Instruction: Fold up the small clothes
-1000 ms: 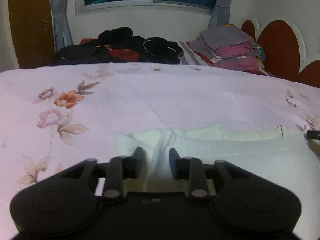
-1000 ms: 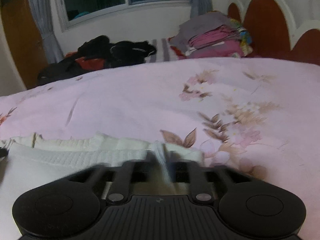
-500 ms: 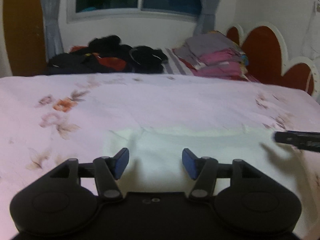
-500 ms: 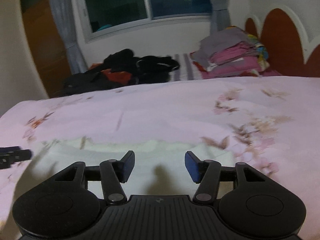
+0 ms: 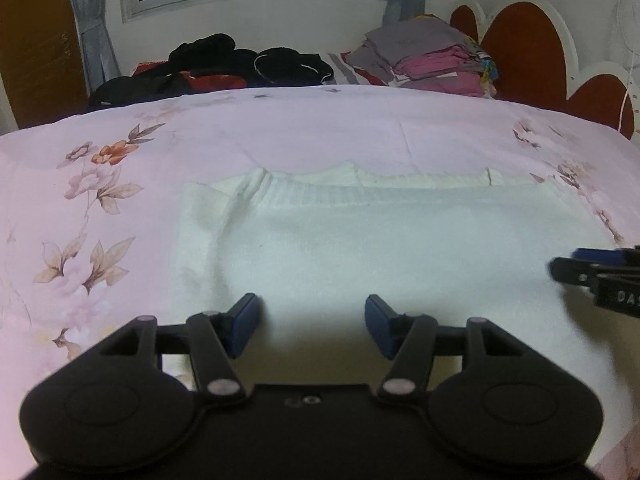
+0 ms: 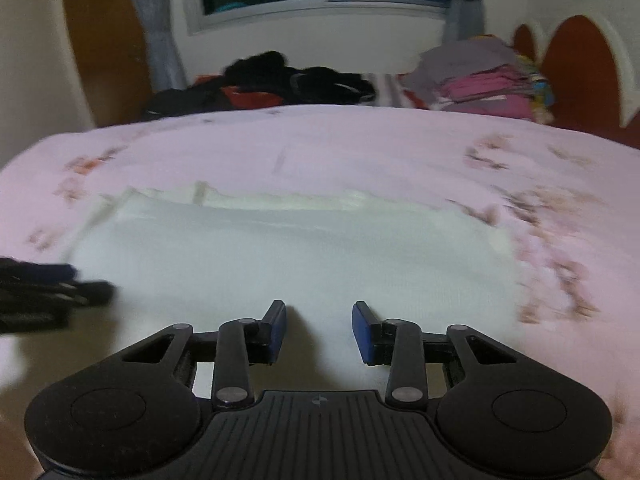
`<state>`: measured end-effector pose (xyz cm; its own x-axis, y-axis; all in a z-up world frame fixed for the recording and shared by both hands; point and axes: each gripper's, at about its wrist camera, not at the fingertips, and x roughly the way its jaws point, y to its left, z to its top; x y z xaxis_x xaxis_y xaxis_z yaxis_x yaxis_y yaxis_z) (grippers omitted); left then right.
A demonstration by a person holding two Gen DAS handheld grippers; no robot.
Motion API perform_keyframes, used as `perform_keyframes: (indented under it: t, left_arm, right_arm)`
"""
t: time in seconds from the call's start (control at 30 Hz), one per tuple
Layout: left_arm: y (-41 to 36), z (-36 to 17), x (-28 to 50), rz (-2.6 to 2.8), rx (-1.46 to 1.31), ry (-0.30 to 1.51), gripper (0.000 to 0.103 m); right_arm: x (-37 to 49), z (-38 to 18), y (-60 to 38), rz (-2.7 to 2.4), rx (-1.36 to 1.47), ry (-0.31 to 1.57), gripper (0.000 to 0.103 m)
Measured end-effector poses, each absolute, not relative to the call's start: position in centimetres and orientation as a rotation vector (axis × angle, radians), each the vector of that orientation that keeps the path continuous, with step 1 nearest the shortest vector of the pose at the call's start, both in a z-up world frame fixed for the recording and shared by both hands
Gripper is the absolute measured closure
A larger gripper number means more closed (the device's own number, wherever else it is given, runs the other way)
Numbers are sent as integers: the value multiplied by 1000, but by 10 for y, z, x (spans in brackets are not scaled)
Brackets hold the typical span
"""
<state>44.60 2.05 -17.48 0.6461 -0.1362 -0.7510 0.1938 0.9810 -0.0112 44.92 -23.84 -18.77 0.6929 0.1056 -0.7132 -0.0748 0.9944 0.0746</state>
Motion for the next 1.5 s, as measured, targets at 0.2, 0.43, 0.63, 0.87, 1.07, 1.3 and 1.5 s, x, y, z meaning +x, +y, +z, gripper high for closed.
perform_keyframes:
  t: [0.2,0.43,0.63,0.87,1.07,1.3,1.5]
  left_arm:
    - [20,-173,443,-199,88,851,44]
    - [27,-160,431,-230,57,856,44]
    - [33,-160,393,-291,24,869,44]
    - [44,-177,386,-282,39,918,44]
    - [46,-176,385,-290,41,928,43]
    - [46,-178,381,-305,56,923,42]
    - [45,-178,381,-315,58,925,37]
  right_arm:
    - [434,-187,-263,19,58,811,66]
    - [406,-170,-233,74,80,790,66]
    - [382,-171,-216,87,78,810,66]
    - [366,-188,-232,-11,78,870,66]
    - [354,-188,-222,-15,68,879,66]
    - [349,-188,-220,-45,74,884,66]
    - [348,-192,-219,-56,62,896,66]
